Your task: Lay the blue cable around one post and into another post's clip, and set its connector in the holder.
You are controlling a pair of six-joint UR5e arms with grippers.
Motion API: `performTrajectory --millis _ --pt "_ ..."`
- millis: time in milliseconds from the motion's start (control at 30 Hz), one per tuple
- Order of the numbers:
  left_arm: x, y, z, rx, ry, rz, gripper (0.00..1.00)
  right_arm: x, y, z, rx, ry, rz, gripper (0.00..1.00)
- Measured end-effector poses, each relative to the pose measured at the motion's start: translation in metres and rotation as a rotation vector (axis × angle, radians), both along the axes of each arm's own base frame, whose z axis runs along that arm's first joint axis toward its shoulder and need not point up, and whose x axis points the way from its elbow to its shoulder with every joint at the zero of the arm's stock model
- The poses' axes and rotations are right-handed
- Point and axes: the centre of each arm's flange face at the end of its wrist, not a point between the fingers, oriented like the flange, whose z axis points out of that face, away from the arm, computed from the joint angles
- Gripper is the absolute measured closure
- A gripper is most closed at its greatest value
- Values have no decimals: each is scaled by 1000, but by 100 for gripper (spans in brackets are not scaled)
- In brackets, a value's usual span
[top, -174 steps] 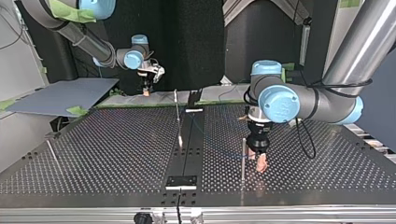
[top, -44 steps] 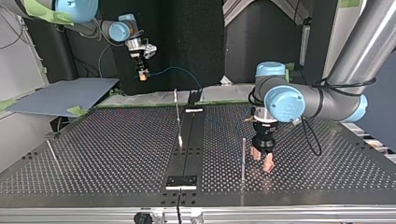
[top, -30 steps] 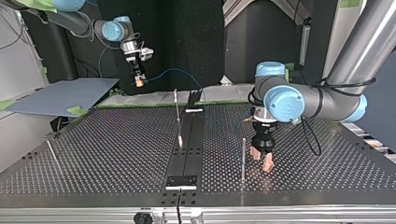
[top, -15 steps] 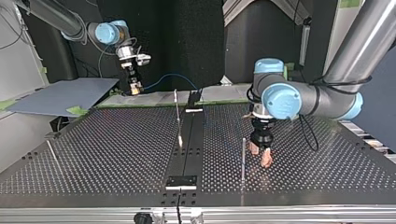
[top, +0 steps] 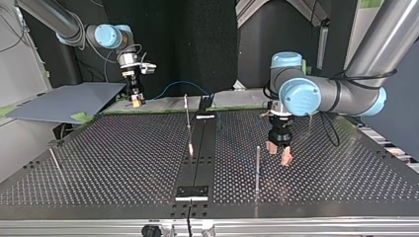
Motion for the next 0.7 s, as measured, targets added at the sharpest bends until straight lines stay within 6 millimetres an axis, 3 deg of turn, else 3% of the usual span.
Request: performTrajectory --millis 467,700 --pt "-50 -11 5 63 -33 -34 0 0 12 -58 57 40 -23 100" --pt "-66 -8 -17 79 1 -24 0 0 14 -67 68 45 -22 100"
